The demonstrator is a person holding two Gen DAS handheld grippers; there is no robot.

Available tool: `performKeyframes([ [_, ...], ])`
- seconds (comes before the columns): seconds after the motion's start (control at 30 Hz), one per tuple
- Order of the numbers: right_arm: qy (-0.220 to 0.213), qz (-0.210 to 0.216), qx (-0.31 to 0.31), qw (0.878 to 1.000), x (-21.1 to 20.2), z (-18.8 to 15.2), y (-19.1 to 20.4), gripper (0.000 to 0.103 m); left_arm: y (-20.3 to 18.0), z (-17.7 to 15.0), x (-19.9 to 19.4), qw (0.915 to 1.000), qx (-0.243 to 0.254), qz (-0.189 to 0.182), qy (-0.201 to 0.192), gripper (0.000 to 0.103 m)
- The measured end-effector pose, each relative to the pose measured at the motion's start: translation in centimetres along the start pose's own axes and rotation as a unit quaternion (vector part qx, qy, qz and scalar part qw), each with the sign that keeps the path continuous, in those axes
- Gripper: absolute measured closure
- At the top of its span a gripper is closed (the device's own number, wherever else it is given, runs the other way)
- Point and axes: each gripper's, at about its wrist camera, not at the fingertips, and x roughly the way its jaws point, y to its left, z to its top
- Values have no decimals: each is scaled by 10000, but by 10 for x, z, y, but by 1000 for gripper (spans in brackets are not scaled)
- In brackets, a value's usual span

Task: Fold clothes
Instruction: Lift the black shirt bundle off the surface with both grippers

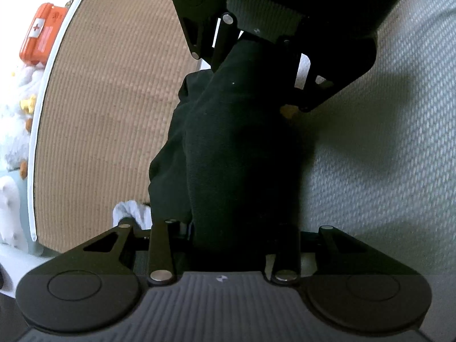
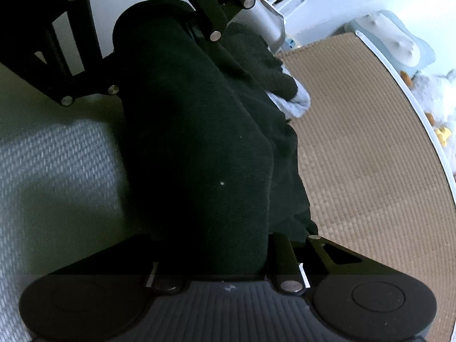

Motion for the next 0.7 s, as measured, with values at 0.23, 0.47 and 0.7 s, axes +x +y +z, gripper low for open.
performKeyframes([
  [0.23, -177, 111, -130, 9997, 5, 37, 9, 80, 10, -28, 2, 9997, -5, -11, 236, 60],
  [0.47, -390, 190, -269, 9987, 16, 80, 20, 80, 22, -65, 3, 9989, -36, 5, 461, 60],
  [0.7, -601, 262, -401, 9970, 28, 119, 31, 80, 28, -102, 4, 9976, -129, 59, 684, 60],
])
